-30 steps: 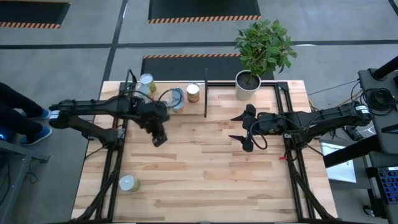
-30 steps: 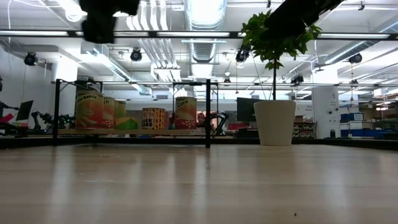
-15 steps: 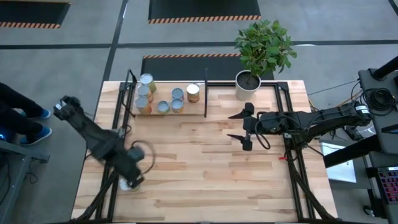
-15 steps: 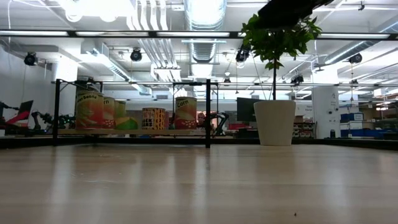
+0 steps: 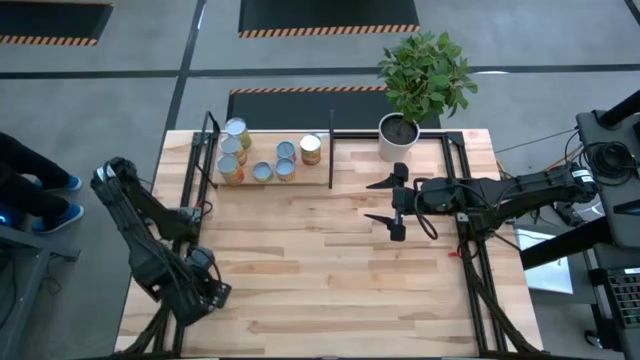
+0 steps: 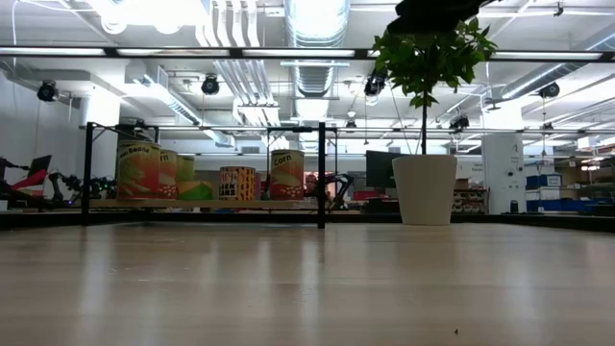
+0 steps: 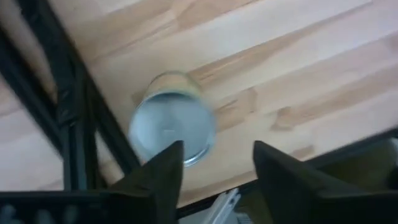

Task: Pick and place cans onto a shelf
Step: Put the green oranges can on the shelf

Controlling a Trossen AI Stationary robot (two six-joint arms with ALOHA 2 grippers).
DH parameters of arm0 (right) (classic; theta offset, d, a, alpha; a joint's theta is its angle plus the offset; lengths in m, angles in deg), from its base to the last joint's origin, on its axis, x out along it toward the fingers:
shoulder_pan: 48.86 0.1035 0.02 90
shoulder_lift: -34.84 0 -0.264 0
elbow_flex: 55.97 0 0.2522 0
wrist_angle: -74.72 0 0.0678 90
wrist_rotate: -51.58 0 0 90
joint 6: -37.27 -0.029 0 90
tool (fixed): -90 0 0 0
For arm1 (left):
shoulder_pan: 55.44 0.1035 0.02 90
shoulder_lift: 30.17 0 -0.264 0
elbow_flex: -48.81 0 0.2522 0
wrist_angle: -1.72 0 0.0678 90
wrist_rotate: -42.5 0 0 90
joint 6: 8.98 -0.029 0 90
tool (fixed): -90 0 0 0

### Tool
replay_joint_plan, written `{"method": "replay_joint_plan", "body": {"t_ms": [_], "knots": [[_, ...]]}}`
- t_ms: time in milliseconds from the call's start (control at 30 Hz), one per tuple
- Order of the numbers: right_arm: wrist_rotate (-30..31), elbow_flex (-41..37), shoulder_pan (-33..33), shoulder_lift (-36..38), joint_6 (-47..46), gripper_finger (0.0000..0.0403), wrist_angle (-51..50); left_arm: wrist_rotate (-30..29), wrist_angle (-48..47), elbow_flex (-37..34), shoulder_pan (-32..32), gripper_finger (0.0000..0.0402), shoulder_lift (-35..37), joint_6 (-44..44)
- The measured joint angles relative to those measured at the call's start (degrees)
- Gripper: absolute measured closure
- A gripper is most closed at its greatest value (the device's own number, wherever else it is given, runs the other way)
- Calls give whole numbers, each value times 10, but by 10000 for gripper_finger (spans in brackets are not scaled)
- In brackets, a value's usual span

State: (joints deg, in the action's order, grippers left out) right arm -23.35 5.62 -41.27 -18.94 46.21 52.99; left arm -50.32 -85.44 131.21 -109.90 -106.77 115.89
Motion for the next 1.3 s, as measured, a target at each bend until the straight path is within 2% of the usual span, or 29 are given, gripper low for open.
{"method": "replay_joint_plan", "body": {"t_ms": [200, 333, 433, 567, 967, 1300], "knots": [[0, 0, 0, 0, 14, 76, 0, 98, -17, -1, -2, 128, -63, -9], [0, 0, 0, 0, 23, 76, 0, 98, -16, -1, -3, 79, -84, -23], [0, 0, 0, 0, 27, 76, 1, 86, -16, -1, -5, 58, -86, -27], [0, 0, 0, 0, 29, 76, 2, 45, -18, -1, -15, 51, -85, -11], [0, 1, 0, 0, 31, 76, 2, 33, -26, -27, -45, 52, -85, 51], [0, 1, 0, 0, 31, 76, 2, 5, -10, -32, -46, 52, -85, 51]]}}
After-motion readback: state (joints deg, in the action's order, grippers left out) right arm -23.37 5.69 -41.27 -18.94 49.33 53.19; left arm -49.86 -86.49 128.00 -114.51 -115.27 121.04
